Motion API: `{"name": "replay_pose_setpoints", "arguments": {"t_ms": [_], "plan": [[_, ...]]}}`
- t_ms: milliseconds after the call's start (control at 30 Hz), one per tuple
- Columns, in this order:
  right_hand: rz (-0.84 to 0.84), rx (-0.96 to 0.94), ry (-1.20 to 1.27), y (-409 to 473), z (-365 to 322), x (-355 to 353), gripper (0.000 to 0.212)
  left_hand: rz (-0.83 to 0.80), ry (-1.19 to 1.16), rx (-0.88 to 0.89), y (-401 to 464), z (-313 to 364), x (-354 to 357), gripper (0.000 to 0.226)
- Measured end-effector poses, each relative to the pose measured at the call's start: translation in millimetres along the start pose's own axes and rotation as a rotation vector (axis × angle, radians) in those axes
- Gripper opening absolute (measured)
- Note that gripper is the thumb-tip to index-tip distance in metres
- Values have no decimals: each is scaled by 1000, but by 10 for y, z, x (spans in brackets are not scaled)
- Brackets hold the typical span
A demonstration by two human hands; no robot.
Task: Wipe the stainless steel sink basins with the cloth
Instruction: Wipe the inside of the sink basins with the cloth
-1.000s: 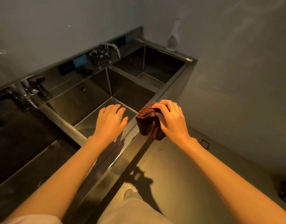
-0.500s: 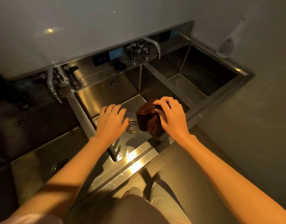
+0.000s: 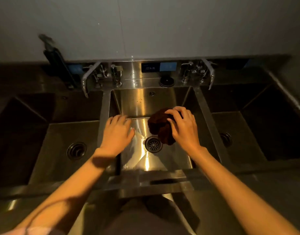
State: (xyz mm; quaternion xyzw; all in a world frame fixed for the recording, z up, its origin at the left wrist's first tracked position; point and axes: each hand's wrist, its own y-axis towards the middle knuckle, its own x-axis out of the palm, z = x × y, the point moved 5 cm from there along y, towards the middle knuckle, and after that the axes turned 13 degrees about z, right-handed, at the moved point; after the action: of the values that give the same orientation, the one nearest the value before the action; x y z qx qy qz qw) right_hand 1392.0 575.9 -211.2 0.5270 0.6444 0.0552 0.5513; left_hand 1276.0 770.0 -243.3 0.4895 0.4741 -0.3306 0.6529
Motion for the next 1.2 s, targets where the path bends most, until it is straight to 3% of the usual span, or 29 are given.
{"name": "replay_pose_setpoints", "arguments": {"t_ms": [267,433,967,1200], "plan": [[-224,31,131,-154,455,508,25,-38,6,-256,-534,-134,274,42],[-370,-1,125,-336,577,960,22,-88,-16,-283,-698,-294,484,44],[-566,-145,183,-829,783,2172,26,-91,77,116,21,-855,1101,39],[-677,-214,216,-1050,806,2419,28,-79,1,157,41,-936,1213,40]]}}
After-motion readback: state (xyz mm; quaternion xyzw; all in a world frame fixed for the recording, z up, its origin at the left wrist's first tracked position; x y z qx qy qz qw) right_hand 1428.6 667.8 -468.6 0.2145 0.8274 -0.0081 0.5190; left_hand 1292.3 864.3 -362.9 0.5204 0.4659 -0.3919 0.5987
